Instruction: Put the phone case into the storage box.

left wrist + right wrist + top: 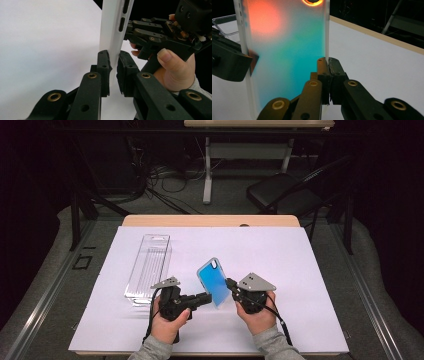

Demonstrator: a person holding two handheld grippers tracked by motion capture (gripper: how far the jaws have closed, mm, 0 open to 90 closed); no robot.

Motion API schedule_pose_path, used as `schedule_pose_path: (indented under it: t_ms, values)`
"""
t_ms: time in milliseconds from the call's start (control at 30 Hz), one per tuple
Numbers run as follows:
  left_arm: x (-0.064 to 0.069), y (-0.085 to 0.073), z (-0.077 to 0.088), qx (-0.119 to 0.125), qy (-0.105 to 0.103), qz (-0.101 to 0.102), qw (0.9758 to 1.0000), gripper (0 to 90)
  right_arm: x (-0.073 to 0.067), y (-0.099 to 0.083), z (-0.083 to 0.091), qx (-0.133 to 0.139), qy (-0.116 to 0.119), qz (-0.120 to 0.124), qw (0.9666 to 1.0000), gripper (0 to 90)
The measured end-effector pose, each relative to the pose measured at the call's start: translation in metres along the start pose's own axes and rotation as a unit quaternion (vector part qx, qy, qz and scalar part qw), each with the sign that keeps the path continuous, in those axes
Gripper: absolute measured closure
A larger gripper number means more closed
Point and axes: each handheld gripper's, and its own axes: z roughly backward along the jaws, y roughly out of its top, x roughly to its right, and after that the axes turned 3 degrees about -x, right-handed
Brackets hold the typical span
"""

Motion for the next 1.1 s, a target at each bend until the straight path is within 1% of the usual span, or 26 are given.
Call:
schedule_pose_path:
  t_ms: [200, 1100]
  values:
    - [0.0002, 0.0001, 0.0007, 0.003, 0.001, -0.003, 1.0000, 81.0, -0.0003, 0.0002, 0.0003, 0.004, 0.001, -0.002, 1.0000, 88.8]
    - [-0.0005, 0.0001, 0.0029, 0.008, 0.004, -0.004, 0.9999, 81.3, 0.0000, 0.0006, 0.0007, 0.007, 0.006, -0.005, 0.9999, 88.4]
